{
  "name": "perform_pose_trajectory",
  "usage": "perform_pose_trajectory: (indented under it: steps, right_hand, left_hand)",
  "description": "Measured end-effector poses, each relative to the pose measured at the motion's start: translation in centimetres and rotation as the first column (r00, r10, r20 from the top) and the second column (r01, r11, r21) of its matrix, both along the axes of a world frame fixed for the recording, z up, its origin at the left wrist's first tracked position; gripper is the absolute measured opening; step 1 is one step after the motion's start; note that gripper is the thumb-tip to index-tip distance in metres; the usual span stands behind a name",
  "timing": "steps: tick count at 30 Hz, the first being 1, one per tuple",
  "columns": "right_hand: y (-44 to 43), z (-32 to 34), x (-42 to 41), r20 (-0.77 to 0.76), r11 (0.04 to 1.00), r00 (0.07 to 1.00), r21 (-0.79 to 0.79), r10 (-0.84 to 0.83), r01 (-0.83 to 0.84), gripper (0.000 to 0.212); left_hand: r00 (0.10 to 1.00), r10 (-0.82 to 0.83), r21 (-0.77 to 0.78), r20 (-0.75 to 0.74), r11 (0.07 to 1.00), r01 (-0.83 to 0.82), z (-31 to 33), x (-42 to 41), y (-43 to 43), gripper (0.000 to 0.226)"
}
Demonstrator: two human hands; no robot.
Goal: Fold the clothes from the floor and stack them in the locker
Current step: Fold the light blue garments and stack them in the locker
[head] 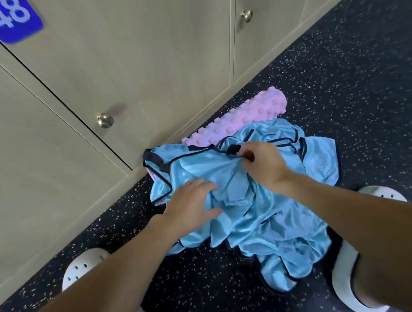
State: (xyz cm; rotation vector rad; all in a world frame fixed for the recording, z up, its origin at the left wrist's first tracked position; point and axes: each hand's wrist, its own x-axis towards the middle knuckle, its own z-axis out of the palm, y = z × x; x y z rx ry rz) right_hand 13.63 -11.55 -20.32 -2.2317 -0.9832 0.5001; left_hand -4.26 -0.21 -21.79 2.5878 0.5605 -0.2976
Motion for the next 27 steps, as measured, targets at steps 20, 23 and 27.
perform_pose_trajectory:
  steps: [20, 23, 27]
  right_hand:
    - [-3.8, -4.0, -4.1, 0.174, 0.881, 0.864, -0.055, 0.473, -0.47, 0.022]
    - [-4.1, -5.3, -4.4, 0.2, 0.795, 0.779, -0.291, 0.594, -0.532, 0.045]
    - [-4.2, -5.8, -4.4, 0.286, 0.778, 0.741, -0.404, 0.607, -0.481, 0.028]
  left_hand:
    - [0.986, 0.045, 0.35, -0.159, 0.937, 0.013, -4.0, -5.1, -0.1, 0.077]
    - [0.981, 0.064, 0.375, -0.182, 0.927, 0.009, -4.4, -5.3, 0.1, 0.062]
    - [0.993, 0.088, 0.288, -0.083, 0.956, -0.061, -5.0, -5.5, 0.3, 0.021]
